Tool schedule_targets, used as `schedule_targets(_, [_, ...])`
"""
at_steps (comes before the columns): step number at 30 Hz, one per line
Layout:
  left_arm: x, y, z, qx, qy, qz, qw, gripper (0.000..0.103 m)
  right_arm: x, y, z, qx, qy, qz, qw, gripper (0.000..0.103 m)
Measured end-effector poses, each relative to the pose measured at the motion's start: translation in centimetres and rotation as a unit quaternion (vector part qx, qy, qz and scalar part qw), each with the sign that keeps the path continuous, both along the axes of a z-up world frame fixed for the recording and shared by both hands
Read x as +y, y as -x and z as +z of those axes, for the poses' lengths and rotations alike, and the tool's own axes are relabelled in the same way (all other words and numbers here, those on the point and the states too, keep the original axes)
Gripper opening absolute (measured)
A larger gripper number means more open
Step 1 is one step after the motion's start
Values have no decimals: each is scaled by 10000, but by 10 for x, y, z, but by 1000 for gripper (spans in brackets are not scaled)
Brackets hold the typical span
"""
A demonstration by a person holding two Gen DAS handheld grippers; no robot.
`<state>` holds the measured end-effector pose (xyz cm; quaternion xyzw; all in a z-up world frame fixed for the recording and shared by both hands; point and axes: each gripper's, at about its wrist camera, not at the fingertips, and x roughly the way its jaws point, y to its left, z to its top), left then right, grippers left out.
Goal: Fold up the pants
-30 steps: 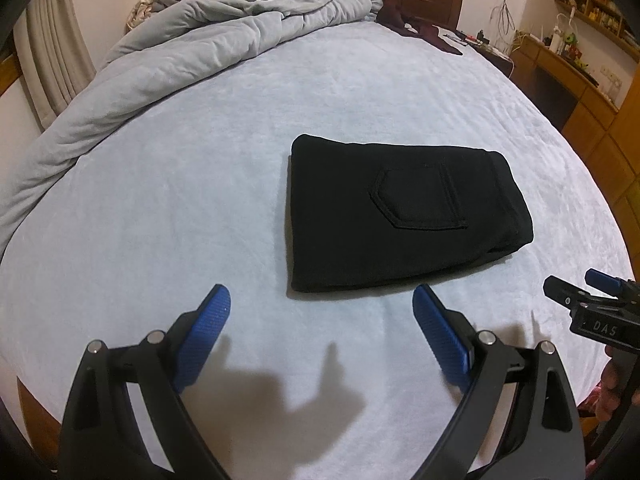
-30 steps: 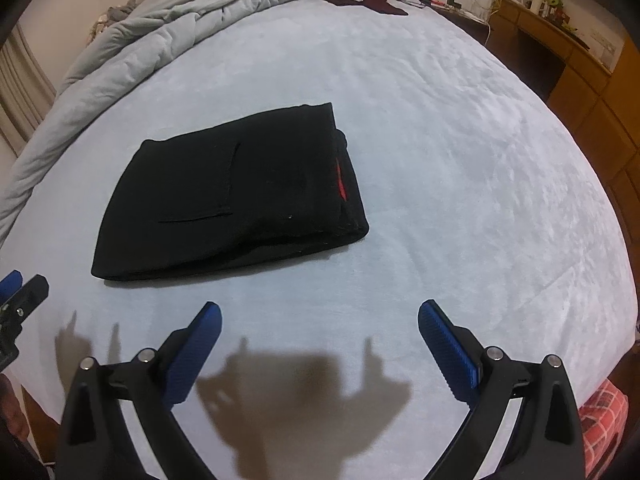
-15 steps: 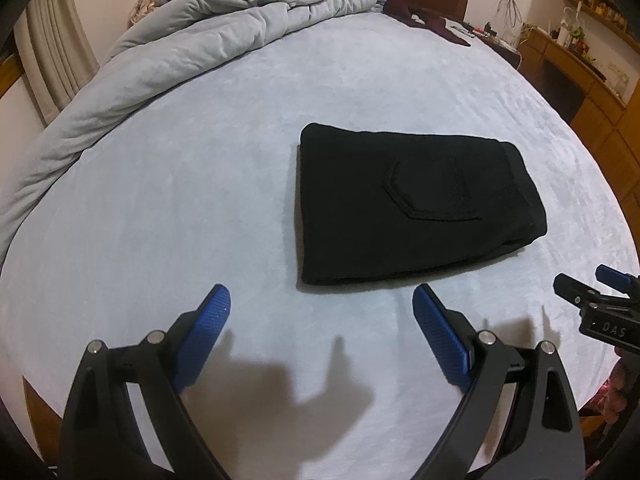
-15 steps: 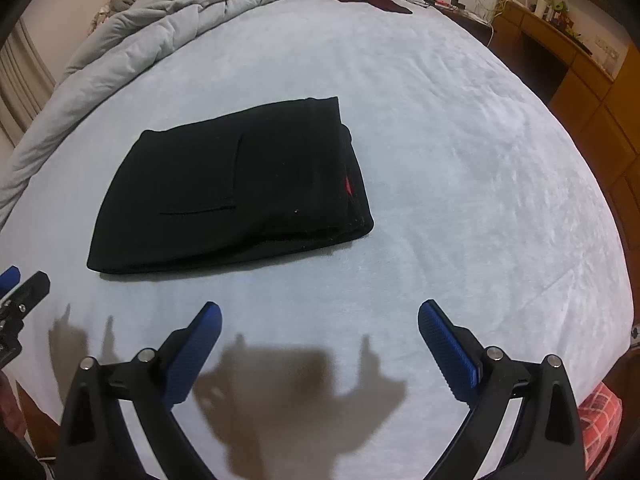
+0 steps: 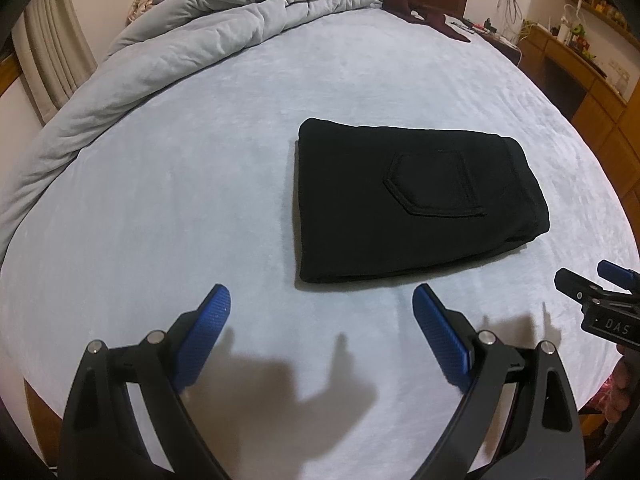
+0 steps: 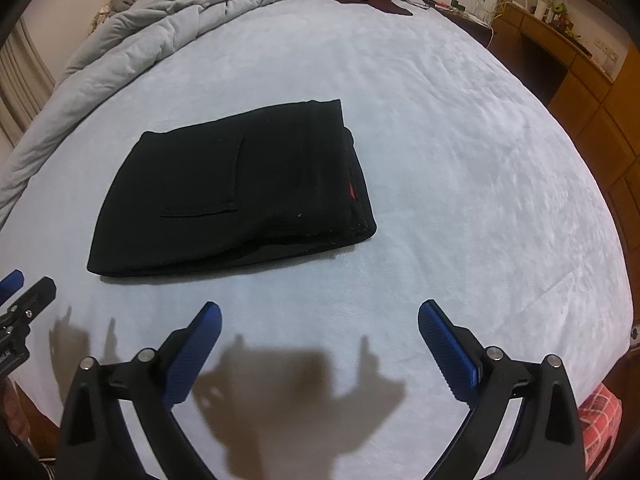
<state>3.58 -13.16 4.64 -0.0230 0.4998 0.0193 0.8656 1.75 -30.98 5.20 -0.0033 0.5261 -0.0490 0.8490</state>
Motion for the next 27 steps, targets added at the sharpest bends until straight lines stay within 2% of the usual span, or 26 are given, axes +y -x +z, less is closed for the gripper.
schedule_targets(27, [-8, 4, 11, -75, -38, -130, 9999, 92, 0, 2, 6, -52, 29, 5, 10000, 99])
